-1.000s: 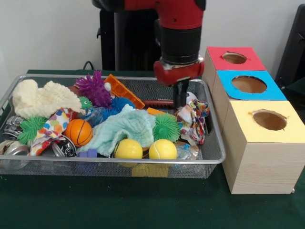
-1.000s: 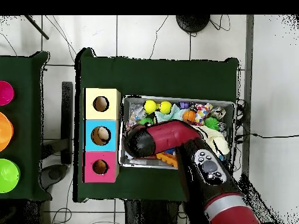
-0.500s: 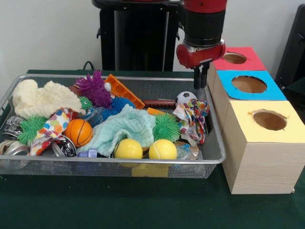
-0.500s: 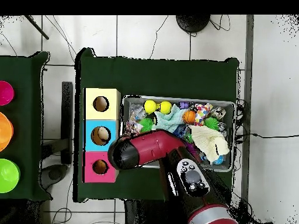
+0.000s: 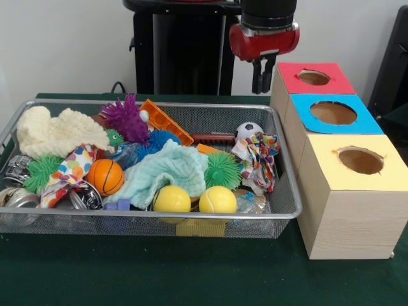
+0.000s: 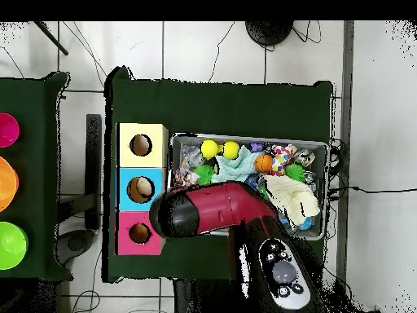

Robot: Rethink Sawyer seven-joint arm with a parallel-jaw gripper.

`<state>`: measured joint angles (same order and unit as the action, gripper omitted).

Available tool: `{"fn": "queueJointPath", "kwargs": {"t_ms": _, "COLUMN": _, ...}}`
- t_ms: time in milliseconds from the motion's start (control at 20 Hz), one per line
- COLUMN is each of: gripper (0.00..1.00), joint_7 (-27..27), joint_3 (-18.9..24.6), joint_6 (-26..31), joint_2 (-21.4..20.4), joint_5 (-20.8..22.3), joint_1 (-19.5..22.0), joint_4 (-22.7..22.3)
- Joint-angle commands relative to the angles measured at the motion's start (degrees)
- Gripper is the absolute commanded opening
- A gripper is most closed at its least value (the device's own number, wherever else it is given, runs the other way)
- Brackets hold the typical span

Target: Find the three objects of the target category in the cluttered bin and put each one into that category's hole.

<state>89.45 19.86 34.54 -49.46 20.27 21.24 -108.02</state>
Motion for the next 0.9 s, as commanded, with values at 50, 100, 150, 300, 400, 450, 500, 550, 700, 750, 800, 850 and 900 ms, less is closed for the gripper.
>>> {"fn": "queueJointPath", "kwargs": {"t_ms": 50, "gripper": 0.00, "joint_7": 2.0, "joint_3": -0.8, "joint_6": 10.3, "joint_2": -3.5, "joint_5": -2.6, "joint_1": 1.6, "joint_4": 2.7}}
{"fn": "queueJointPath", "kwargs": {"t_ms": 100, "gripper": 0.00, "joint_7": 1.9, "joint_3": -0.7, "joint_6": 10.4, "joint_2": -3.4, "joint_5": -2.5, "joint_1": 1.7, "joint_4": 2.8}}
{"fn": "queueJointPath", "kwargs": {"t_ms": 150, "gripper": 0.00, "joint_7": 1.9, "joint_3": -0.7, "joint_6": 10.5, "joint_2": -3.4, "joint_5": -2.4, "joint_1": 1.7, "joint_4": 2.9}}
{"fn": "queueJointPath", "kwargs": {"t_ms": 300, "gripper": 0.00, "joint_7": 2.2, "joint_3": -0.5, "joint_6": 9.5, "joint_2": -2.4, "joint_5": -1.6, "joint_1": 2.0, "joint_4": 3.3}}
{"fn": "queueJointPath", "kwargs": {"t_ms": 400, "gripper": 0.00, "joint_7": 2.5, "joint_3": -0.5, "joint_6": 8.2, "joint_2": -1.5, "joint_5": -0.9, "joint_1": 2.2, "joint_4": 3.1}}
{"fn": "queueJointPath", "kwargs": {"t_ms": 450, "gripper": 0.00, "joint_7": 2.7, "joint_3": -0.5, "joint_6": 7.7, "joint_2": -1.3, "joint_5": -0.6, "joint_1": 2.2, "joint_4": 2.9}}
{"fn": "queueJointPath", "kwargs": {"t_ms": 500, "gripper": 0.00, "joint_7": 2.8, "joint_3": -0.6, "joint_6": 7.1, "joint_2": -1.1, "joint_5": -0.3, "joint_1": 2.2, "joint_4": 2.8}}
{"fn": "queueJointPath", "kwargs": {"t_ms": 550, "gripper": 0.00, "joint_7": 3.1, "joint_3": -0.7, "joint_6": 6.7, "joint_2": -0.8, "joint_5": -0.1, "joint_1": 2.1, "joint_4": 2.8}}
{"fn": "queueJointPath", "kwargs": {"t_ms": 700, "gripper": 0.00, "joint_7": 3.1, "joint_3": -0.9, "joint_6": 5.5, "joint_2": 0.1, "joint_5": 0.7, "joint_1": 2.3, "joint_4": 2.8}}
{"fn": "queueJointPath", "kwargs": {"t_ms": 750, "gripper": 0.00, "joint_7": 3.1, "joint_3": -1.0, "joint_6": 5.1, "joint_2": 0.4, "joint_5": 0.9, "joint_1": 2.4, "joint_4": 3.0}}
{"fn": "queueJointPath", "kwargs": {"t_ms": 800, "gripper": 0.00, "joint_7": 3.1, "joint_3": -1.0, "joint_6": 4.7, "joint_2": 0.9, "joint_5": 1.2, "joint_1": 2.5, "joint_4": 3.1}}
{"fn": "queueJointPath", "kwargs": {"t_ms": 850, "gripper": 0.00, "joint_7": 3.1, "joint_3": -1.1, "joint_6": 4.3, "joint_2": 1.6, "joint_5": 1.5, "joint_1": 2.5, "joint_4": 3.6}}
{"fn": "queueJointPath", "kwargs": {"t_ms": 900, "gripper": 0.00, "joint_7": 3.0, "joint_3": -1.1, "joint_6": 4.0, "joint_2": 2.0, "joint_5": 1.7, "joint_1": 2.6, "joint_4": 3.8}}
